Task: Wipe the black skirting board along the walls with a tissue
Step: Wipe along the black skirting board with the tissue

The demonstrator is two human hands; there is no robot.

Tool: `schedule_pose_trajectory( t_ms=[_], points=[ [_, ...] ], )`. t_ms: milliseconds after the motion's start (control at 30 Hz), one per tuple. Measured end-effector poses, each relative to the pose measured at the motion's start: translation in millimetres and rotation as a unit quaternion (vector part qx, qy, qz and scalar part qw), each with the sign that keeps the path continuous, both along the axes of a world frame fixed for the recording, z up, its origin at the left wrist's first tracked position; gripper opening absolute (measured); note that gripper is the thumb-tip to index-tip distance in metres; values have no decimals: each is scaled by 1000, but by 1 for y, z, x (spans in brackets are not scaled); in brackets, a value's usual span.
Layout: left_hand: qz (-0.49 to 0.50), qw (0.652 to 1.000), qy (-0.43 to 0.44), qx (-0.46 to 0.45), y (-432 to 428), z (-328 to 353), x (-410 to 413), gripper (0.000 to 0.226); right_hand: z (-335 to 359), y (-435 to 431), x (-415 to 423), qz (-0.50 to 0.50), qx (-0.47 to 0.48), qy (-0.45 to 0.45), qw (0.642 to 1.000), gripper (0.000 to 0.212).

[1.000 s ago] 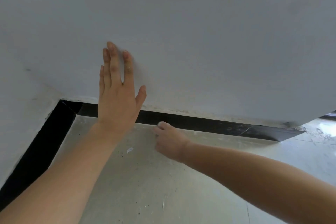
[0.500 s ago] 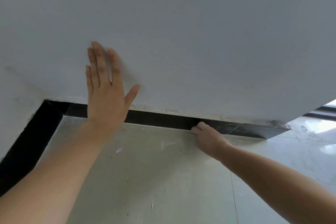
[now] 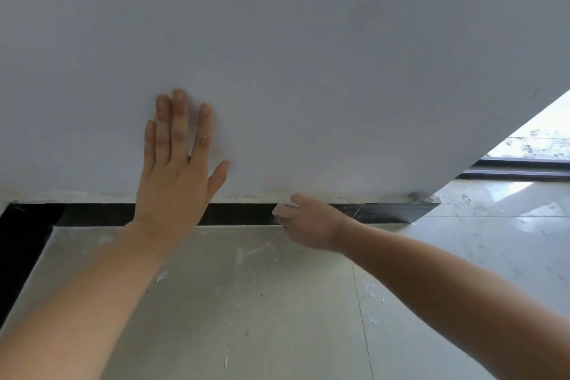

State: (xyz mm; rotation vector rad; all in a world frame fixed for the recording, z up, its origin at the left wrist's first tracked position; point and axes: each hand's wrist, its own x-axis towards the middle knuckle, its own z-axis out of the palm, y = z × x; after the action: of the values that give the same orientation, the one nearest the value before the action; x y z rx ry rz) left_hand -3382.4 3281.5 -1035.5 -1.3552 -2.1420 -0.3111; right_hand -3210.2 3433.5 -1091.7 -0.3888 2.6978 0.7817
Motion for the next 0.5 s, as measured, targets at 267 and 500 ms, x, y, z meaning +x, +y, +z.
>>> schedule_pose_trajectory(
  t_ms=[267,500],
  points=[
    [-64,997,44,-12,9,-4,11,77,-27,60,117,-240,-50,68,967,24],
    [-70,997,28,13,37,-15,28,80,-34,28,174,-630,-431,368,531,26]
  ],
)
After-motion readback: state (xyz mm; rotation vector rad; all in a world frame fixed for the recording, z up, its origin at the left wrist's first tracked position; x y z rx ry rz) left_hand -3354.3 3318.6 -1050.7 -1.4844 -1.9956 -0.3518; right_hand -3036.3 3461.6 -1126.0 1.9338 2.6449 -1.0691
